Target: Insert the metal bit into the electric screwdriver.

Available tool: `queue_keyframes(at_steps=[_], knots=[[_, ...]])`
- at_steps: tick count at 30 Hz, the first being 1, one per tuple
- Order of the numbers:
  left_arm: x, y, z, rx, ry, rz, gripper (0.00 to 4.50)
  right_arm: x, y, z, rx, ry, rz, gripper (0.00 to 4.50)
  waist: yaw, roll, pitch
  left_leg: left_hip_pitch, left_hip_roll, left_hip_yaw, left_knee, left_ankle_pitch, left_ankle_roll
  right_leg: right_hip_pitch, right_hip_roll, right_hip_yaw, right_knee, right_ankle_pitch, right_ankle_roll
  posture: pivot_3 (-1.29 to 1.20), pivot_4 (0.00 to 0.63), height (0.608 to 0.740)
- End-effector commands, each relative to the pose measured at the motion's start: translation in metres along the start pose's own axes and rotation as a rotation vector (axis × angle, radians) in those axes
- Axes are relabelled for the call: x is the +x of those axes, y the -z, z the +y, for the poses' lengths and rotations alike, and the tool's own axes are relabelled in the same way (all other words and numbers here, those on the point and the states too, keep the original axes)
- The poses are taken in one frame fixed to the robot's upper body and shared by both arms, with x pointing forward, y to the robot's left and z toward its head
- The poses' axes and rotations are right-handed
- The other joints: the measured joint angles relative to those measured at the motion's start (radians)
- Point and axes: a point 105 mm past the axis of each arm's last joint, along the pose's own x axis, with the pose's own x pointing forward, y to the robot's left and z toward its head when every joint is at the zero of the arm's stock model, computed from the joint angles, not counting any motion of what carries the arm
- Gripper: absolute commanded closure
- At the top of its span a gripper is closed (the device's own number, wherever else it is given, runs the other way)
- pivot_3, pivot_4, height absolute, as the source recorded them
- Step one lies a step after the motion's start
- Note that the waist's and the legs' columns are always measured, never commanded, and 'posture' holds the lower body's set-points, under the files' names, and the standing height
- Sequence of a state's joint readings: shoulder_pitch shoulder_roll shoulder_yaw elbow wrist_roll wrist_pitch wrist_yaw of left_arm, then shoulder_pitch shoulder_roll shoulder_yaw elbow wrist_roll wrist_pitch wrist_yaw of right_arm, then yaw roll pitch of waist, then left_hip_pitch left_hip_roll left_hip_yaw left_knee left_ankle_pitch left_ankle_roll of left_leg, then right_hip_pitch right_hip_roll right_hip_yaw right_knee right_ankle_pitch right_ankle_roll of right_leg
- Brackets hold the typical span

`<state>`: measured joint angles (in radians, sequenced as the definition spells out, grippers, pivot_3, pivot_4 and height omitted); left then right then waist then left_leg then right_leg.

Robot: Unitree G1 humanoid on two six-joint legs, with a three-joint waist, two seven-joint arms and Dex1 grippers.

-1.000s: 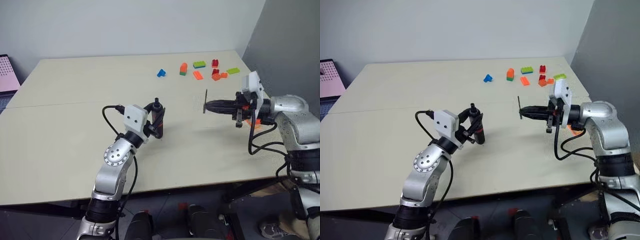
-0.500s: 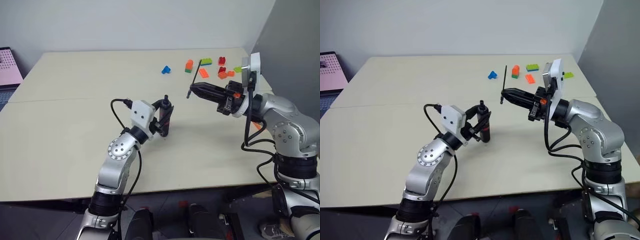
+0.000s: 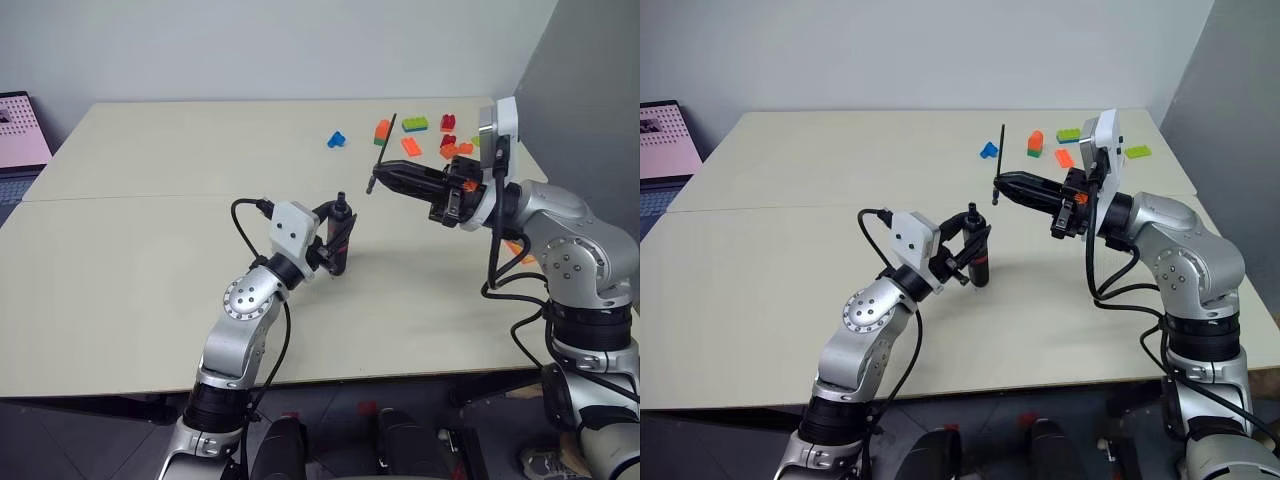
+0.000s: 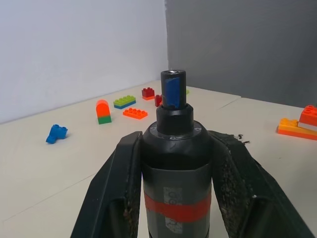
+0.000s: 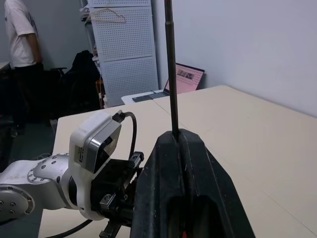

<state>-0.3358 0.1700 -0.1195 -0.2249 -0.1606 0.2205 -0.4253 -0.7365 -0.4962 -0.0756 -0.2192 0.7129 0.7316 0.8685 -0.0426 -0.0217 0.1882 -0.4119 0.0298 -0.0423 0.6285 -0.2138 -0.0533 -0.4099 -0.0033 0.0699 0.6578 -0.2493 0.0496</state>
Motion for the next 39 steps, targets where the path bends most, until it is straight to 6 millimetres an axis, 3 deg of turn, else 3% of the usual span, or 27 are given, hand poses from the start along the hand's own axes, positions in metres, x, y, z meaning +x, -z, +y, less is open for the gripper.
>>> queue_keyframes(at_steps=[1, 9, 24, 39], knots=[[0.003, -0.023, -0.005, 0.006, 0.036, -0.087, 2.86, 0.000, -0.017, 0.004, -0.045, -0.026, -0.039, 4.50, 0.001, 0.000, 0.000, 0.000, 0.000, 0.000, 0.000, 0.000, 0.000, 0.000, 0.000, 0.000, 0.000, 0.000, 0.000, 0.00, 0.150, 0.740], [0.007, -0.035, -0.003, 0.016, 0.142, -0.100, 2.86, -0.005, -0.019, 0.003, -0.061, -0.027, -0.020, 4.50, 0.002, 0.000, 0.000, 0.000, 0.000, 0.000, 0.000, 0.000, 0.000, 0.000, 0.000, 0.000, 0.000, 0.000, 0.000, 0.00, 0.150, 0.740], [0.011, -0.027, -0.016, 0.018, 0.070, -0.087, 2.86, 0.000, -0.022, 0.006, -0.092, 0.012, -0.021, 4.50, 0.002, 0.000, 0.000, -0.001, 0.000, -0.001, 0.000, 0.000, 0.000, 0.000, 0.000, 0.000, 0.000, 0.000, 0.000, 0.00, 0.150, 0.740], [0.020, -0.015, -0.015, 0.061, -0.071, -0.067, 2.86, 0.030, -0.020, -0.010, -0.123, 0.273, -0.009, 4.50, 0.005, 0.000, 0.000, -0.002, 0.000, -0.002, 0.000, 0.000, 0.000, -0.001, 0.000, -0.001, 0.000, 0.000, 0.000, 0.00, 0.150, 0.740]])
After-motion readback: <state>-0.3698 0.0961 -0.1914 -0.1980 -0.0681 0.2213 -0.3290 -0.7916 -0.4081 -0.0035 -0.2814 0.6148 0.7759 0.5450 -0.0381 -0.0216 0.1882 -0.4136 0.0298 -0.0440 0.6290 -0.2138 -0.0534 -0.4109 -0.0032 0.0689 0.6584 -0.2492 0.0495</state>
